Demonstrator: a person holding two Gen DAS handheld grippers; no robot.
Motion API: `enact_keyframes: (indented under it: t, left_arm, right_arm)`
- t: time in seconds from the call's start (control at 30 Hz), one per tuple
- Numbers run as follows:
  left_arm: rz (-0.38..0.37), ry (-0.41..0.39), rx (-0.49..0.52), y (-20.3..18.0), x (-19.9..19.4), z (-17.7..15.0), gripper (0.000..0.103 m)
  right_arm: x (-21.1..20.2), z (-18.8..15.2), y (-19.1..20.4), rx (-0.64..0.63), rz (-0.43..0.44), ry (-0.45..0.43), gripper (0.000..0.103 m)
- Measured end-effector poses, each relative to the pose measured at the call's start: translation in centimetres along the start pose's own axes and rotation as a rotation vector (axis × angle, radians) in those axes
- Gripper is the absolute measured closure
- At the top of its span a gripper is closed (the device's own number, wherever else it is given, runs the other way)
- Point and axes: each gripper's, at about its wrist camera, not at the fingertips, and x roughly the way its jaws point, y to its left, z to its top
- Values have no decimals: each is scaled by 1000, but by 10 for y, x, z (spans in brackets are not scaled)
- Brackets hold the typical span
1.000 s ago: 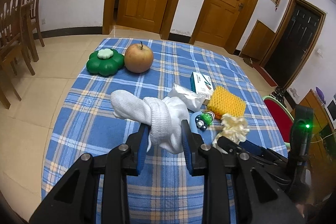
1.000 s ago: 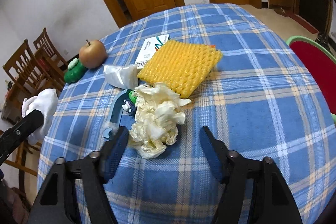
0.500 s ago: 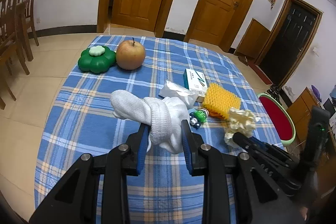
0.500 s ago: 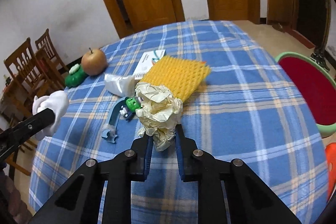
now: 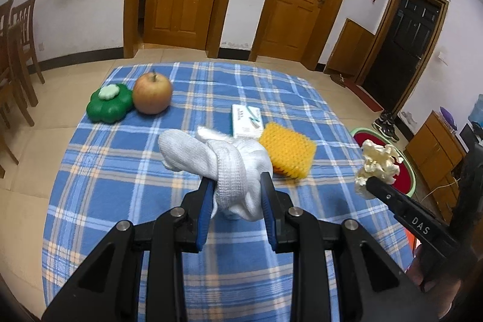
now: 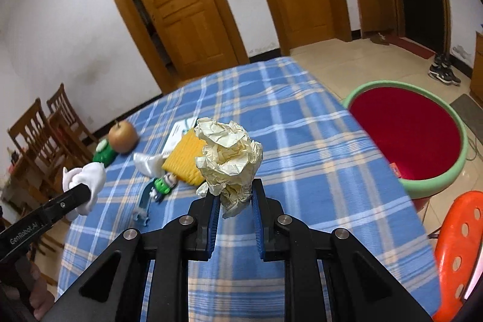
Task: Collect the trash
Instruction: 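Lift the sock and tissue and carry them toward the red bucket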
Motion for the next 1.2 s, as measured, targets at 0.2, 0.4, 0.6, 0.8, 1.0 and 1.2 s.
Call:
enact_keyframes:
  t: [0.2,0.4,0.6,0.8,1.0,1.2]
  left_arm:
    - [-18,5,37,-32,7,8,73]
    - [-87,21,75,-69,20,15,73]
    - [-128,36,139,-109,36,21,73]
    - [-159,55,193,-145,55,24,73]
    - [-192,89,233,-175,81,27,73]
    - [-229,116,273,-203,101,27,73]
  right_arm:
    - [-18,8,-33,52,-23,-43,83]
    - [-37,15,-75,117,-80,-78,83]
    - [-46,19,-119,187,-143,-99,83]
    - [-39,23,-158,248,-195,-88,81]
    - [-26,22,-187,295,-218,-60,79]
    - [-18,23,-215,339,-220,-49,72]
